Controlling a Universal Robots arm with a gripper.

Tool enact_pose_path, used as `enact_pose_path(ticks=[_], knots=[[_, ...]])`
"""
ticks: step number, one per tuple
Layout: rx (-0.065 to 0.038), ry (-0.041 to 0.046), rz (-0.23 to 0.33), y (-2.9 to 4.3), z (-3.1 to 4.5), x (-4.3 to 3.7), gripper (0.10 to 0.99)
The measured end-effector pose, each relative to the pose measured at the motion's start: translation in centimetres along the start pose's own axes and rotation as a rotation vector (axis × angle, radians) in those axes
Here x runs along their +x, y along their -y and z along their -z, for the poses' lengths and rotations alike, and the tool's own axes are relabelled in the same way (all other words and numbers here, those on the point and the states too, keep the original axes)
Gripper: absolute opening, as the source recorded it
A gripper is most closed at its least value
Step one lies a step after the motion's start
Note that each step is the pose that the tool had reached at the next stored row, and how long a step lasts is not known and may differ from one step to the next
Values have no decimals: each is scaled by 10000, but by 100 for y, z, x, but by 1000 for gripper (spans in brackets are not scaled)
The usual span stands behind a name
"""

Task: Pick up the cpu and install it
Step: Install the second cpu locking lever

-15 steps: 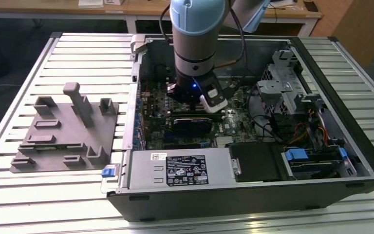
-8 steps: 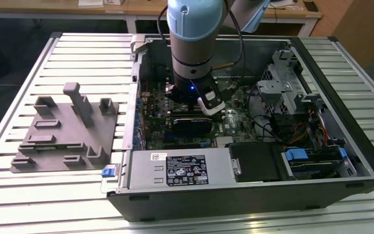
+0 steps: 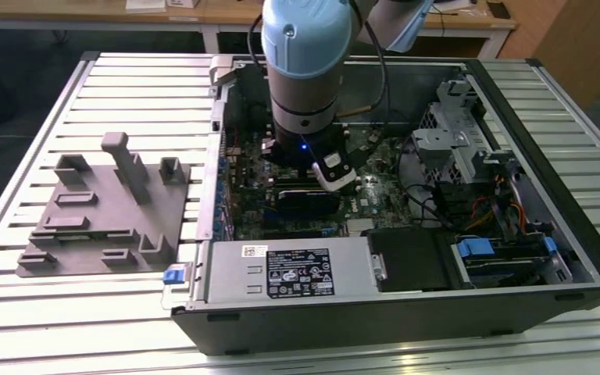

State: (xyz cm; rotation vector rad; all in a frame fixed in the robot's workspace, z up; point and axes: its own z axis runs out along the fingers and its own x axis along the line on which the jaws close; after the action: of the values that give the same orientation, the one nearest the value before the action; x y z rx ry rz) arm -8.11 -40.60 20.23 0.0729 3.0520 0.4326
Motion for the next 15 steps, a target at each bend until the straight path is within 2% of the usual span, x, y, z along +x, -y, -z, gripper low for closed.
enact_pose_path(ticks=[7, 9, 13, 15], knots=[[-419, -18, -19, 56, -23, 41, 106], [-497, -24, -21, 69, -35, 46, 106], [-575, -53, -35, 82, -65, 49, 106], [-728, -59, -42, 83, -68, 58, 106]])
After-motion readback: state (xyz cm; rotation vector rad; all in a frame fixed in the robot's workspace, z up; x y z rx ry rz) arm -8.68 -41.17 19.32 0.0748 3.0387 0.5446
